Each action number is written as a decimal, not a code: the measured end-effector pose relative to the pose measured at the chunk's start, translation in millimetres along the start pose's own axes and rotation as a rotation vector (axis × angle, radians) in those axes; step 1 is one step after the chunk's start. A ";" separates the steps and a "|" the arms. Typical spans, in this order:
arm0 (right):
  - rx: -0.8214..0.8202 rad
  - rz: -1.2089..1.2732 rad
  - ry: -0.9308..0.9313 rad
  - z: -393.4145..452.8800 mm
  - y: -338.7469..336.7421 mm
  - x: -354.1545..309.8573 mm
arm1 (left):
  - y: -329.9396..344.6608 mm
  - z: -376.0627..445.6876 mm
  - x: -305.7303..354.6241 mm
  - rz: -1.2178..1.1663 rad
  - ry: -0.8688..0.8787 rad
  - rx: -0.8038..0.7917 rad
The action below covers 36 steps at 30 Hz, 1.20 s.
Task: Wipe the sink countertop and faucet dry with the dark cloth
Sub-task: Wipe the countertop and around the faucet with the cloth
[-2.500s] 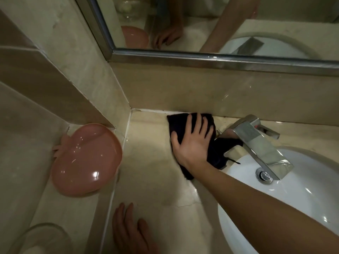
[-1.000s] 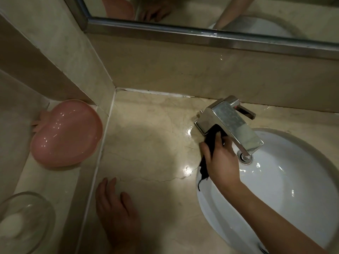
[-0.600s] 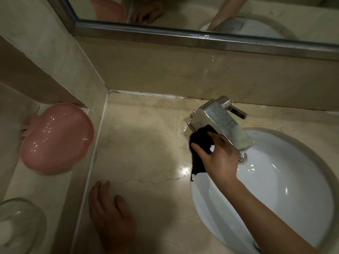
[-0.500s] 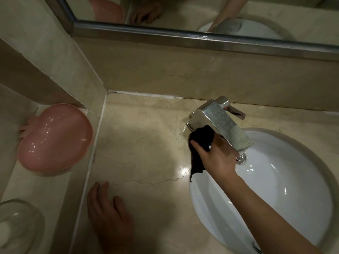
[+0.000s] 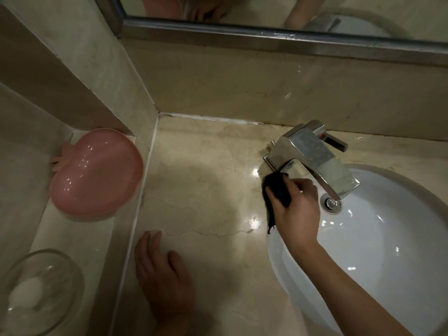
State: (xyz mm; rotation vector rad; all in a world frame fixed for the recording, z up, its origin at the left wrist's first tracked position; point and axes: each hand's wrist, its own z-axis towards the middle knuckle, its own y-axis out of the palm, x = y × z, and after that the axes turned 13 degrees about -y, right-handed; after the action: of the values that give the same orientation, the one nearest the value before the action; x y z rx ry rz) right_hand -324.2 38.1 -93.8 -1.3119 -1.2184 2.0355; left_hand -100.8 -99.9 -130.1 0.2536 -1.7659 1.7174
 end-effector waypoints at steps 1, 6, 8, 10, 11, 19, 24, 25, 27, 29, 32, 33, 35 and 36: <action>-0.064 -0.001 -0.051 -3.5 -1.4 0.3 | 0.5 -0.9 0.7 0.004 -0.009 0.003; -0.095 0.055 -0.504 24.0 -3.1 -18.3 | 2.7 -2.3 2.7 -0.004 -0.013 0.021; -0.130 -0.006 -0.610 52.1 14.2 -24.0 | 3.6 -1.8 2.0 0.009 -0.009 0.022; -0.264 -0.083 -0.579 69.4 33.6 -24.9 | 3.8 -2.2 0.6 0.016 0.004 0.025; -0.289 -0.096 -0.545 70.7 40.0 -22.7 | 3.8 -2.1 0.2 0.013 0.015 0.027; -0.297 0.035 -0.474 -74.8 16.1 -24.4 | 2.9 -1.9 3.0 -0.002 -0.013 0.029; -0.313 0.063 -0.544 -4.9 23.3 -13.5 | 2.5 -1.4 2.4 0.007 -0.032 0.023; -0.262 0.053 -0.486 21.4 28.3 -15.1 | 2.2 -1.0 3.2 0.007 -0.038 0.016; -0.197 0.025 -0.376 58.3 38.0 -27.2 | 2.5 -1.6 4.3 0.012 -0.045 -0.002; -0.146 0.028 -0.329 56.9 48.6 -41.6 | 2.0 -2.8 2.7 0.010 -0.045 -0.016; -0.232 0.094 -0.479 -17.3 48.5 -49.8 | 1.5 -2.5 -0.9 0.009 -0.049 -0.015; -0.308 0.110 -0.564 -50.7 42.2 -50.8 | 1.3 -2.1 0.2 0.006 -0.059 -0.014; -0.441 0.123 -0.722 -86.4 28.3 -44.9 | 1.1 -0.8 4.2 0.000 -0.094 -0.016; -0.474 0.134 -0.793 -83.5 25.6 -37.9 | 0.7 -1.4 5.0 0.002 -0.102 -0.017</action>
State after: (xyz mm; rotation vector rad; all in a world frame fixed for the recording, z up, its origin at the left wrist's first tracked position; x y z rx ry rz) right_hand -230.5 34.0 -110.3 -0.7523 -2.0997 2.5760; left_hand -104.6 -97.0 -127.9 0.3374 -1.8533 1.7172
